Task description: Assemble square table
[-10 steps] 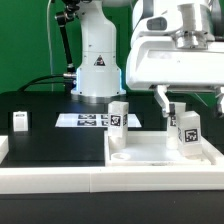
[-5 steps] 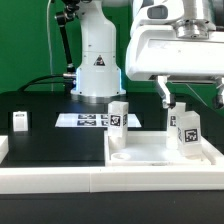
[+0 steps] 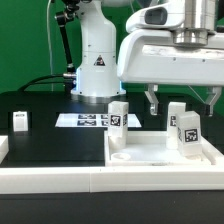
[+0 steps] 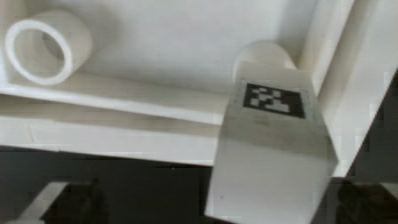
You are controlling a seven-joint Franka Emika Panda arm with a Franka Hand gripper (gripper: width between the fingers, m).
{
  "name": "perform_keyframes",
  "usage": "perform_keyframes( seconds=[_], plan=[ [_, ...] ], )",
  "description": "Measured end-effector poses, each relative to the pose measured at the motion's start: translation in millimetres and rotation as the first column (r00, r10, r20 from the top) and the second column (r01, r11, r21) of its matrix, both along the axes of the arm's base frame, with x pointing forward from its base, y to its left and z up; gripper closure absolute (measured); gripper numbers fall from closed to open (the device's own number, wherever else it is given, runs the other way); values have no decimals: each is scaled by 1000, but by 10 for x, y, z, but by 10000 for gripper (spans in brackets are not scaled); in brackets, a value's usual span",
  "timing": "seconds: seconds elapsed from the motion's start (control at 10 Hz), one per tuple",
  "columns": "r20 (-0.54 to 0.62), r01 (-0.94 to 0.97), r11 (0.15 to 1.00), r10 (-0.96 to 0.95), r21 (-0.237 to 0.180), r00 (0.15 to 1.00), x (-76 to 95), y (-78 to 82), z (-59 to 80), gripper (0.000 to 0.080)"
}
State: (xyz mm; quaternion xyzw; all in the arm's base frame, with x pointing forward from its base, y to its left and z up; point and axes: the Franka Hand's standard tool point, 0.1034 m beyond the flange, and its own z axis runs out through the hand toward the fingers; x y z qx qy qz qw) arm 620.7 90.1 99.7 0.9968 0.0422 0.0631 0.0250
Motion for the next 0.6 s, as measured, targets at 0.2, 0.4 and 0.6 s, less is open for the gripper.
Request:
perform_keyframes(
  seconds=[0.2,0.4,0.6],
  plan=[
    [-83,8,1000,-8,-9,997,6,-16,13,150],
    [-88,0,1000,1,7,996,15,-84,1,150],
    [-84,26,999,-22,42,996,45,-121,21,150]
  ],
)
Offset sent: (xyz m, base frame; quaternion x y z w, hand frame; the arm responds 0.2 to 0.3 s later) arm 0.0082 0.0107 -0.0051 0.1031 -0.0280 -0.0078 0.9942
